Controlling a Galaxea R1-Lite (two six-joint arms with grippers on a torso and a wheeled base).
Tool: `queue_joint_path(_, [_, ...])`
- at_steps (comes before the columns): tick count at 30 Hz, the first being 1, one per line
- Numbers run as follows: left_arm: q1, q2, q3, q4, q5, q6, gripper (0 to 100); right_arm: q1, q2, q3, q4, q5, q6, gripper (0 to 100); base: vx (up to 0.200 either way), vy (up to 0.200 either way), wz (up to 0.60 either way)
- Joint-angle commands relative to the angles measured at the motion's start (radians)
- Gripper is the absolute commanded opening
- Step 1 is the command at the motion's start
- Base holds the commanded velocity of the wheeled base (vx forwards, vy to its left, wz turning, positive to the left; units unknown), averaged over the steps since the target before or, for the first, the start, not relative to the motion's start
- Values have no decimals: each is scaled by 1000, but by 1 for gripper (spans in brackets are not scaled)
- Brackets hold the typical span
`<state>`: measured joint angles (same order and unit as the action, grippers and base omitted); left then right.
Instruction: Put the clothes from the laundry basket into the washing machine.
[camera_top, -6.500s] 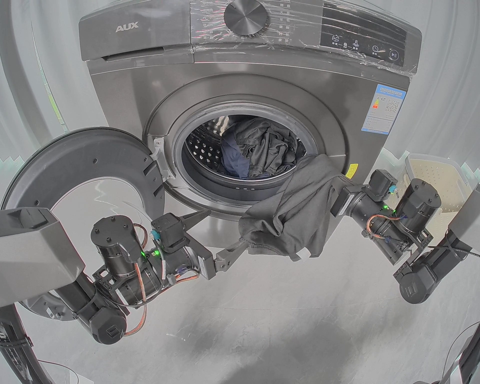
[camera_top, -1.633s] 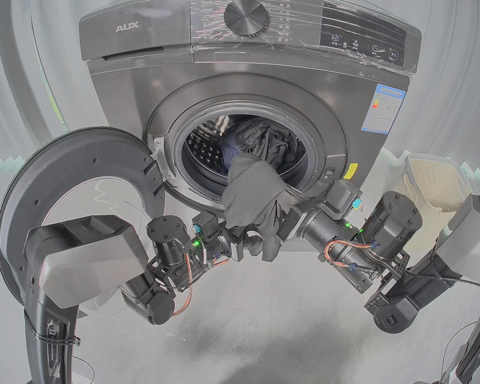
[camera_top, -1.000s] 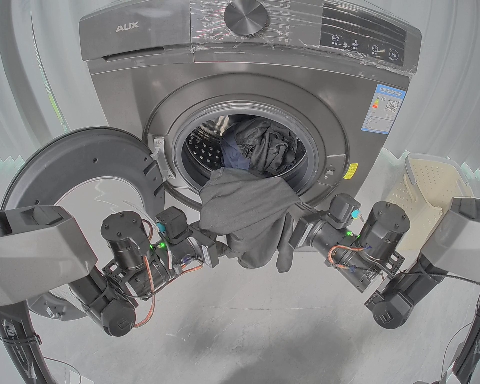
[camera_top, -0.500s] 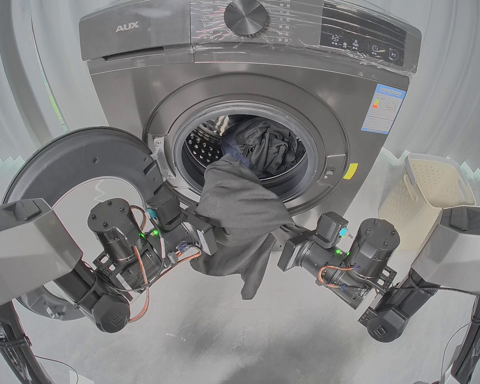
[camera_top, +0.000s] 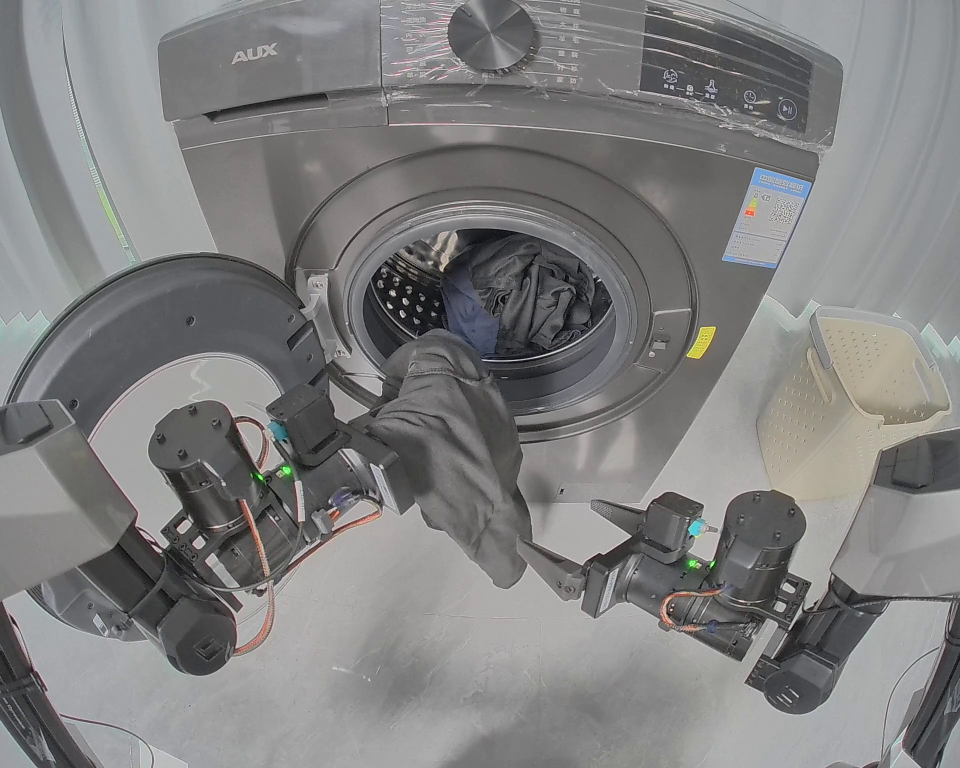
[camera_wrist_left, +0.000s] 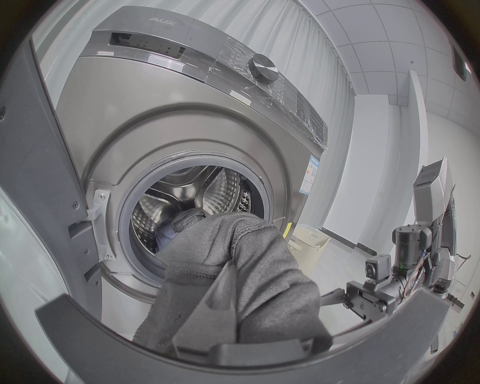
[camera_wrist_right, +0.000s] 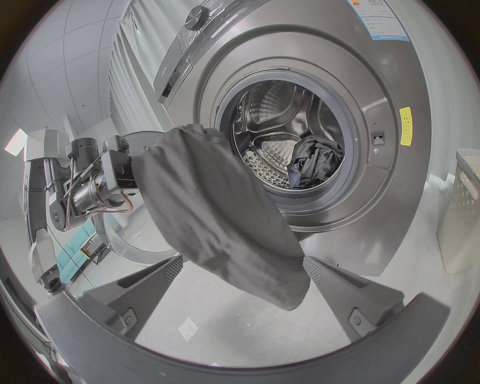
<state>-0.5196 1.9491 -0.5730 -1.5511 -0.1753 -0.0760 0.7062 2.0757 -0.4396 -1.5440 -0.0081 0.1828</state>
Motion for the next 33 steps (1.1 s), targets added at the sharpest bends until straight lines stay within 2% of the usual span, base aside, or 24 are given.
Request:
queue_joint_path(1, [4,-24,30,0,2,-2,0,-14,-20,2,-1,2,-5,100,0,0,0])
queue_joint_path(7, [4,-21,30,0,5,2,0,-45,-23,-13,-1,-1,-3,100,0,0,0])
queue_joint_path(10, [-5,-18,33,0,22,4,0,-62,-22,-19,-1,-1,-2,100,0,0,0])
queue_joint_path(18, [-34,-13,33,2,34,5,0,-62,-22,-19,-1,-1,-2,100,0,0,0])
queue_joint_path(33, [-62,20,21,2,34,10,0,-50,-23,-13,-1,-3,-2,100,200,0,0])
